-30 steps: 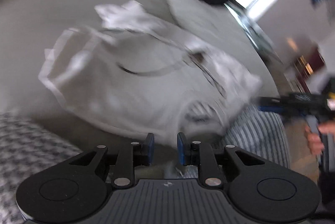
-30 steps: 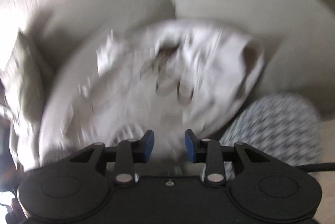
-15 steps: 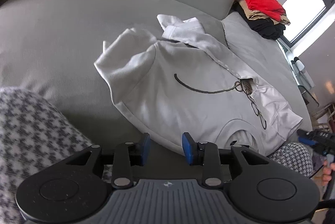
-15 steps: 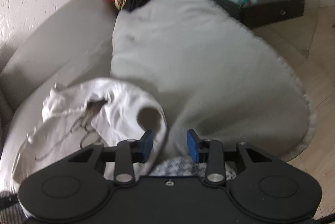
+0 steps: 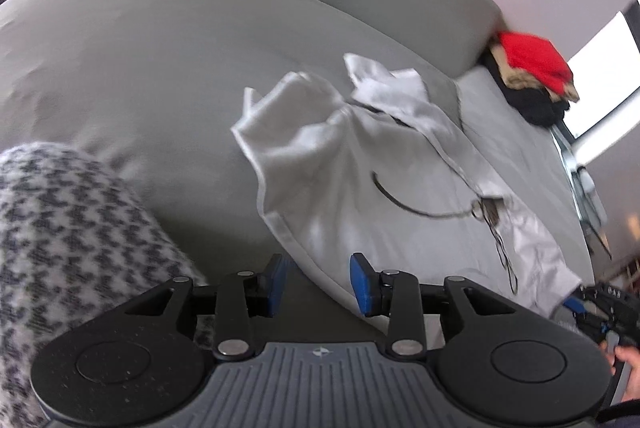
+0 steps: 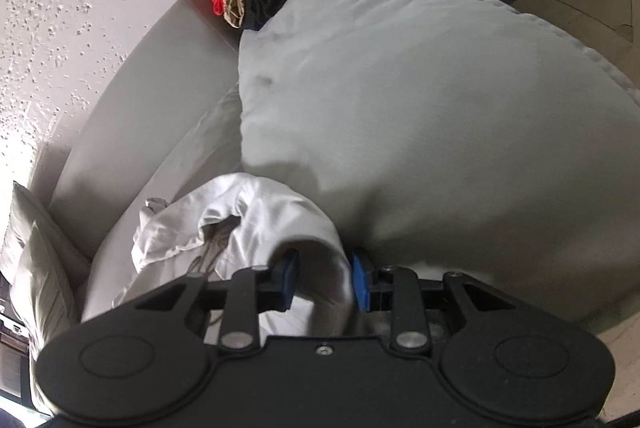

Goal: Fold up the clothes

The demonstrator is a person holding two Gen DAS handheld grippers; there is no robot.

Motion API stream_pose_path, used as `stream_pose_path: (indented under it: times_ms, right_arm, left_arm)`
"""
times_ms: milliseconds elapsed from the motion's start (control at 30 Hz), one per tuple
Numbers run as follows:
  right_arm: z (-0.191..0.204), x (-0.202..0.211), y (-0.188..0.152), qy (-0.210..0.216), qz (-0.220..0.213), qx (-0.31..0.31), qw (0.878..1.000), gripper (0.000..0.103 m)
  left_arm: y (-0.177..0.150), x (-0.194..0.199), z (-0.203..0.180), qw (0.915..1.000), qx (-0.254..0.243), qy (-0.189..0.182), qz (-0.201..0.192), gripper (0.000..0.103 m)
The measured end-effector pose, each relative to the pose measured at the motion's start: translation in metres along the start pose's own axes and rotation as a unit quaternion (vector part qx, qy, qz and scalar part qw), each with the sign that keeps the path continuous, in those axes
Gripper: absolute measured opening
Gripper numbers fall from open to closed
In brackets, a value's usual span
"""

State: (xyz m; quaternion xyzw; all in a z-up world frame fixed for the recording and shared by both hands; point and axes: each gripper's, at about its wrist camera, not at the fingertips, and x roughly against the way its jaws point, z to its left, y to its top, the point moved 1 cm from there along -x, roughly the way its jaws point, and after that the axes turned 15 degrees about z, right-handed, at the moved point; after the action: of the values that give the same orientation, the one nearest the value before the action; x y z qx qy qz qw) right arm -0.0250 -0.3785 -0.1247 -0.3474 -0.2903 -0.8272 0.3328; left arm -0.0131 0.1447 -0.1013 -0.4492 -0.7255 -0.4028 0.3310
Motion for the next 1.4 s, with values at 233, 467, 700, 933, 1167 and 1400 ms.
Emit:
stream_pose_path:
  times_ms: [233,467,700,933,1167,1400]
  right_arm:
    - [-0.006,-0.005,0.006,0.021,0.004,-0.03,0.999,0.029]
    - [-0.007,-0.004,0.007,0.029,0.009,-0.039,0.999,0.029]
    - [-0.007,-0.005,0.007,0.034,0.006,-0.046,0.998,0.029]
    - [-0.012,-0.004,0.006,0.045,0.004,-0.055,0.997,0.028]
    - [-0.012,-0.003,0.006,0.042,0.006,-0.048,0.998,0.028]
    - [-0.013,-0.003,0.007,0.048,0.008,-0.049,0.998,0.028]
  left_arm:
    - [0.025,-0.01,0.012,0.9999,0.014,0.001,0.006,0.033]
    - [0.023,-0.029,0.019,0.9895,0.063,-0.09,0.095,0.035]
    - [0.015,-0.032,0.02,0.9849,0.08,-0.134,0.075,0.036]
    - [0.012,-0.022,0.021,0.9851,0.08,-0.148,0.036,0.028]
    - [0.019,-0.007,0.014,0.9966,0.081,-0.015,0.002,0.033]
    - [0.04,-0.02,0.028,0.9964,0.056,-0.062,0.009,0.039]
